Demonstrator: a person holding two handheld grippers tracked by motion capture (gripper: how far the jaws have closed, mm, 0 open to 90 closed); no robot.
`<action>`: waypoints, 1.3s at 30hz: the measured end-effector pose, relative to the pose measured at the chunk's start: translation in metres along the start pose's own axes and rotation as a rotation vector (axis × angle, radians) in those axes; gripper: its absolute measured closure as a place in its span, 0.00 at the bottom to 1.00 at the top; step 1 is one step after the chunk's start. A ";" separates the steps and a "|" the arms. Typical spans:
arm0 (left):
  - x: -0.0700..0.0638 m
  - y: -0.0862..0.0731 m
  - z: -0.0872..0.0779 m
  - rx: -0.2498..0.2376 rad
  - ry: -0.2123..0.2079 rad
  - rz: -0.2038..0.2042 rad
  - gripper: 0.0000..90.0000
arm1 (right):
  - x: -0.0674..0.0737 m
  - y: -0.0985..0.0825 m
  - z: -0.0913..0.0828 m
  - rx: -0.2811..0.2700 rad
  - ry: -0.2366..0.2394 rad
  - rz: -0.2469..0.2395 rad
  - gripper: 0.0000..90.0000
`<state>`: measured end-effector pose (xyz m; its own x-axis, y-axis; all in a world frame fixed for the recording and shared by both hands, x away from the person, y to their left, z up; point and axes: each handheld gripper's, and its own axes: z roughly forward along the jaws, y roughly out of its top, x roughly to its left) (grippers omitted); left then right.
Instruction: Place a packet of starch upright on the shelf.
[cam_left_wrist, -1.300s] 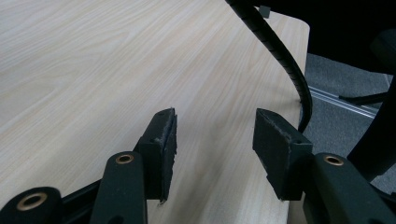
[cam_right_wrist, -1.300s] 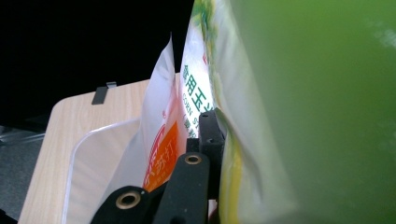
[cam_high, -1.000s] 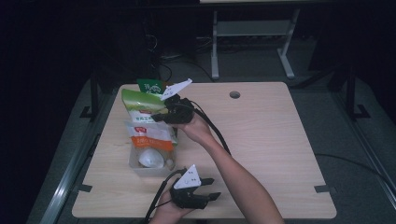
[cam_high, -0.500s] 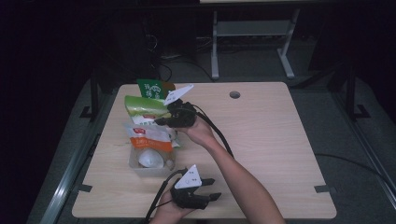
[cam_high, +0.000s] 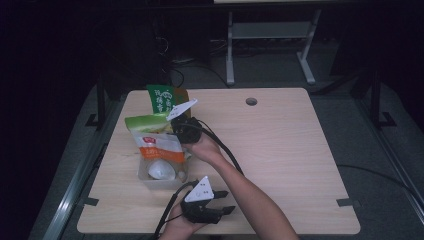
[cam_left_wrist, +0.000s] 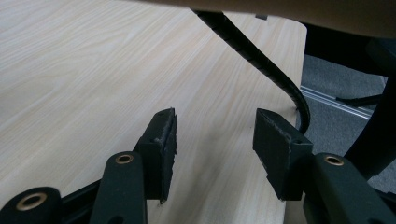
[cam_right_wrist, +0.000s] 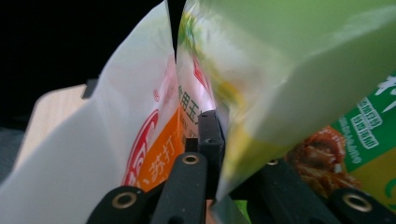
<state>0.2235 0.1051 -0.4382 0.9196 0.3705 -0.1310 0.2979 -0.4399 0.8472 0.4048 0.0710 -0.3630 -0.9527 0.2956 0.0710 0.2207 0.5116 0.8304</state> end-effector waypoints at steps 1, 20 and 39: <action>0.000 0.000 0.000 -0.002 0.002 0.001 0.54 | 0.001 0.001 -0.001 0.007 -0.007 -0.002 0.93; -0.002 0.000 0.002 0.005 -0.001 -0.002 0.54 | -0.008 -0.026 -0.023 0.165 -0.017 0.009 0.90; -0.001 0.001 0.000 -0.005 -0.007 -0.004 0.54 | -0.008 -0.050 -0.009 0.202 -0.061 0.062 0.99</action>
<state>0.2233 0.1043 -0.4368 0.9201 0.3666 -0.1380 0.3003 -0.4339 0.8494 0.3999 0.0357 -0.4002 -0.9231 0.3763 0.0796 0.3212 0.6404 0.6976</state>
